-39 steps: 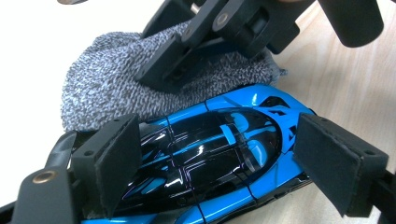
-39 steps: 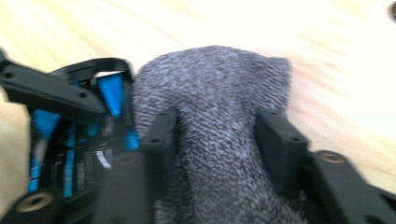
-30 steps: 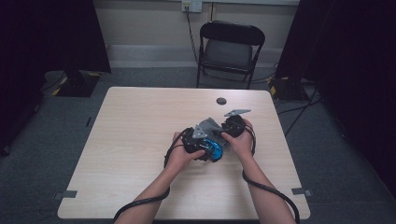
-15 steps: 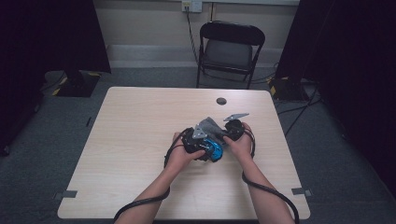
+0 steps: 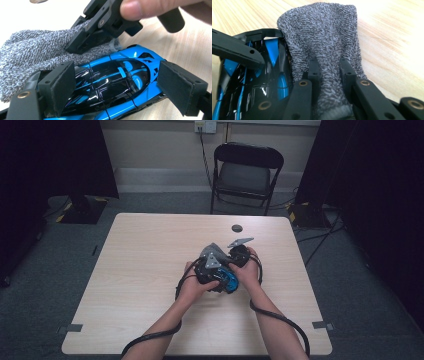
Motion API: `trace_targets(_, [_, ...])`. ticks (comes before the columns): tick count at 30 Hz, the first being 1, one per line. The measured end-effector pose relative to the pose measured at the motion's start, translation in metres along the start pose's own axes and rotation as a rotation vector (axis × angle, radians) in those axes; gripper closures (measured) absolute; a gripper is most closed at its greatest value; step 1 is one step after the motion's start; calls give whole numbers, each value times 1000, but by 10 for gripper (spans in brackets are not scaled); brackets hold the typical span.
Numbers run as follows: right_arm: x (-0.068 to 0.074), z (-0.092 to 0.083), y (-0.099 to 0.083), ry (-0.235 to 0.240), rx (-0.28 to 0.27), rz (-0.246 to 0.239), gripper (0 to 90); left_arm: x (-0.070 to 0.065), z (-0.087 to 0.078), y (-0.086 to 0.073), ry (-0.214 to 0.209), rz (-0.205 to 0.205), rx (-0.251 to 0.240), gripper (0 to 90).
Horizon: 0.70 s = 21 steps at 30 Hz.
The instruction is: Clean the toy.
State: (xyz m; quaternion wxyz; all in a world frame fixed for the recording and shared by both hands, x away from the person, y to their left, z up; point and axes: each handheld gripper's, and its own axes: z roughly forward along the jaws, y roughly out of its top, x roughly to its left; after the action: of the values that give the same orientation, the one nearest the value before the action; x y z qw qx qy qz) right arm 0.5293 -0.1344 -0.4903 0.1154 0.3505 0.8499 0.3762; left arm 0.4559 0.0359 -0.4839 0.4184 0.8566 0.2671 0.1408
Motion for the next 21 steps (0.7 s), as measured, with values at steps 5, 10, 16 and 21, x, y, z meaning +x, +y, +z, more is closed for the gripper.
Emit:
trace_targets(5, [-2, -1, 0, 21, 7, -33, 770, -1, 0, -1, 5, -6, -10, 151])
trace_targets(10, [-5, -5, -3, 53, 7, -47, 772, -1, 0, 0, 10, -3, -2, 152])
trace_targets(16, [-9, -11, -6, 76, 13, -63, 772, -1, 0, 0, 10, -2, -1, 156])
trace_targets(21, [-15, -19, -12, 101, 20, -79, 772, -1, 0, 0, 7, -2, -2, 162])
